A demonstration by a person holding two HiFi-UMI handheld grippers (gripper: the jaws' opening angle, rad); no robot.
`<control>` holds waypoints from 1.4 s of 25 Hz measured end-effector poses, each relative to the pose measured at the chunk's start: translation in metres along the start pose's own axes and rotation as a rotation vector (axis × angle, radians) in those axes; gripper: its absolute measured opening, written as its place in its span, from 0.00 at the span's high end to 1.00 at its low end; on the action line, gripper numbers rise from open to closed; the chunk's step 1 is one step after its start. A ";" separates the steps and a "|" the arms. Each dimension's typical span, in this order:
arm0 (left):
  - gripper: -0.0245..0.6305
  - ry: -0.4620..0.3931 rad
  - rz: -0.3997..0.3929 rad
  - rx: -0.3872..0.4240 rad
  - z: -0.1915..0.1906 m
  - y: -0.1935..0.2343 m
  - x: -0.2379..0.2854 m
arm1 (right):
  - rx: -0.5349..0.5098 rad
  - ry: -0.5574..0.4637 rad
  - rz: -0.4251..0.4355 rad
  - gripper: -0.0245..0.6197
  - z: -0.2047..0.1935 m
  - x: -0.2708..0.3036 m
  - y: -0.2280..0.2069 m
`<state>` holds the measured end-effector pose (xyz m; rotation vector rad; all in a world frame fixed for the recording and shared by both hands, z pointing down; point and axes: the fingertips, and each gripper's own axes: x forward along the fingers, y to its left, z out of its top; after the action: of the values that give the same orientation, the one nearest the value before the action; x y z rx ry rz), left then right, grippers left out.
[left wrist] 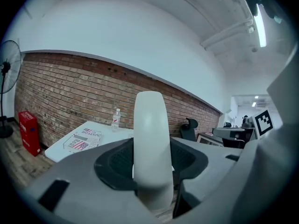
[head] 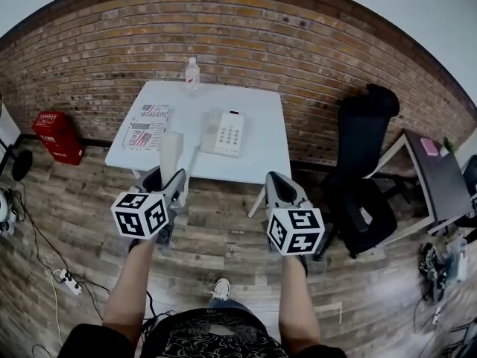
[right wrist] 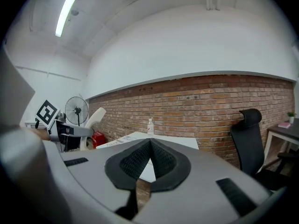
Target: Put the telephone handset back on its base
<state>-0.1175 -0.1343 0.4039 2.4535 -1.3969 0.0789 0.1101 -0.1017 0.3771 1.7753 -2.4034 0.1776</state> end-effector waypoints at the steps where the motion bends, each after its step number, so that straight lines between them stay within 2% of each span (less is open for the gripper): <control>1: 0.63 0.003 0.006 0.001 0.001 0.000 0.006 | 0.005 -0.004 0.007 0.96 0.002 0.005 -0.005; 11: 0.63 0.019 0.036 -0.005 0.004 -0.006 0.063 | 0.012 0.002 0.052 0.96 0.002 0.050 -0.050; 25: 0.63 0.063 0.054 0.014 0.004 0.000 0.109 | 0.013 0.006 0.110 0.97 0.005 0.090 -0.061; 35: 0.63 0.105 0.032 0.012 0.004 0.031 0.171 | 0.005 0.025 0.110 0.97 0.005 0.151 -0.074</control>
<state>-0.0551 -0.2925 0.4424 2.3994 -1.3948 0.2209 0.1365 -0.2664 0.4011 1.6335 -2.4862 0.2171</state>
